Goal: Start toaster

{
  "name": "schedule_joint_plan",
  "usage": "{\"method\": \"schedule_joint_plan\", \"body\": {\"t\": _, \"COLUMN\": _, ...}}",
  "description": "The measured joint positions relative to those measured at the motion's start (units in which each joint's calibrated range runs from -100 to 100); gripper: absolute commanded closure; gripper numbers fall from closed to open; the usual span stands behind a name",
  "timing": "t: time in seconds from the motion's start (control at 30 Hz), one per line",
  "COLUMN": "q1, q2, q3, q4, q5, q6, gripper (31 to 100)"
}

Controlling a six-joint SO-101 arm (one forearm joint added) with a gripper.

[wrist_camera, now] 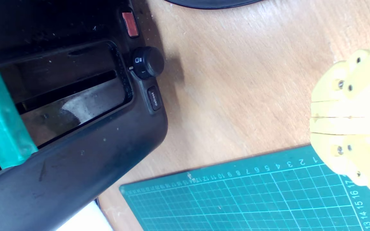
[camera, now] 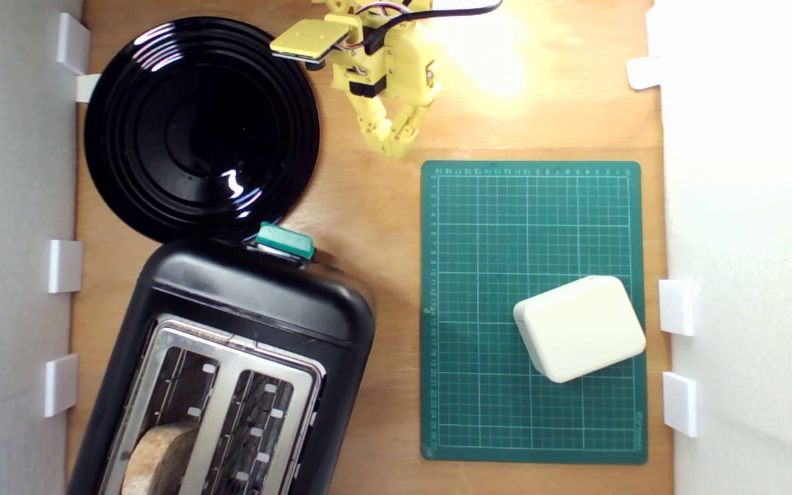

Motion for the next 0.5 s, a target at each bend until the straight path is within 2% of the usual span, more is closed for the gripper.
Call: {"method": "schedule_joint_plan", "body": {"t": 0.5, "q1": 0.0, "q2": 0.0, "q3": 0.0, "q4": 0.0, "q5": 0.2, "q6": 0.0, "gripper": 98.9}}
